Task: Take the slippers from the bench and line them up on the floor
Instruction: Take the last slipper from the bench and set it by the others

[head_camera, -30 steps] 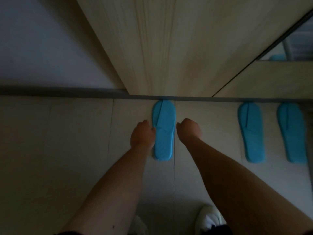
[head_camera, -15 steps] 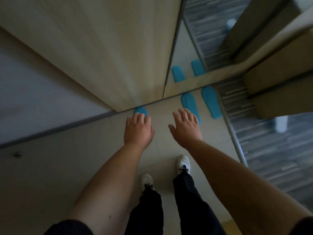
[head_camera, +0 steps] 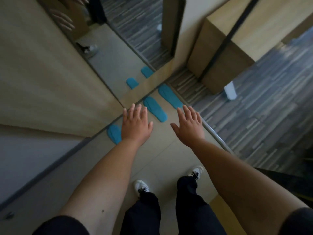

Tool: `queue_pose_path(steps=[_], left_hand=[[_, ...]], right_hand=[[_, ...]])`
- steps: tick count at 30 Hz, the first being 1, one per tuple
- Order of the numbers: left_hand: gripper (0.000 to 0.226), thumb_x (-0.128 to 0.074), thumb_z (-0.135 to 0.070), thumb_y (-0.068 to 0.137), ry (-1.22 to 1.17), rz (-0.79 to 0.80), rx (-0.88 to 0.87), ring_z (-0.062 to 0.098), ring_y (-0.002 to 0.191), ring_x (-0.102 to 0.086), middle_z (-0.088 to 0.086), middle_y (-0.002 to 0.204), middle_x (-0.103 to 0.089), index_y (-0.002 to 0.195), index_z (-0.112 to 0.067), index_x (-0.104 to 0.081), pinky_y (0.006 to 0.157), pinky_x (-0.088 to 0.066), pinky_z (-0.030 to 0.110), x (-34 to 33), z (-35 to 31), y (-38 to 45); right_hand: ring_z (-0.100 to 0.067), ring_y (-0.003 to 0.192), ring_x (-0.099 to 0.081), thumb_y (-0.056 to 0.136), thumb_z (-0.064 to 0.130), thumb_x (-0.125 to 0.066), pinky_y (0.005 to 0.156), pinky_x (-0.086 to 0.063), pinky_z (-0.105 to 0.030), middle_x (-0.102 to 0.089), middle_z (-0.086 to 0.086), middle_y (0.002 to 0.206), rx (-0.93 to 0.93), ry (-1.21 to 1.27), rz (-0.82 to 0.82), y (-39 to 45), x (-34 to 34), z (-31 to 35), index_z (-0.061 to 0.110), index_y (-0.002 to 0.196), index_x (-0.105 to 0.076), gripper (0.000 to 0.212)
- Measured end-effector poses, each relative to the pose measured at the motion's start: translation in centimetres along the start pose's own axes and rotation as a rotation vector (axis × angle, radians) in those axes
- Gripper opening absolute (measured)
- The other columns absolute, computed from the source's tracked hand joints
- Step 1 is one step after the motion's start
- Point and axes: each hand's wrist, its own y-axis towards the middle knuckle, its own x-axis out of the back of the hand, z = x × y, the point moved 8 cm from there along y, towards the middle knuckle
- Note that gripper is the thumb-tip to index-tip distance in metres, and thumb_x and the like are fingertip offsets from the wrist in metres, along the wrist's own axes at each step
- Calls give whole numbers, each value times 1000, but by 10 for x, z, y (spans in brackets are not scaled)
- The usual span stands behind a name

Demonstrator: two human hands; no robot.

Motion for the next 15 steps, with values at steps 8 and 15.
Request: queue_pose_path(steps=[8, 15], left_hand=[[64, -40, -45, 93, 24, 66, -182, 30, 147, -16, 11, 157, -27, 147, -13, -27, 120, -9, 51, -11, -192, 55], [62, -40, -44, 94, 44, 140, -274, 29, 147, -17, 10, 156, -28, 147, -13, -28, 120, -9, 50, -31, -324, 94]], right_hand=[[-27, 150, -3, 96, 58, -33, 119, 1, -45, -12, -7, 163, -213, 53, -24, -17, 26, -183, 21, 154, -13, 71], [-26, 150, -5, 97, 56, -33, 121, -2, -46, -16, -7, 162, -360, 119, -30, -29, 41, -328, 21, 153, -15, 69]])
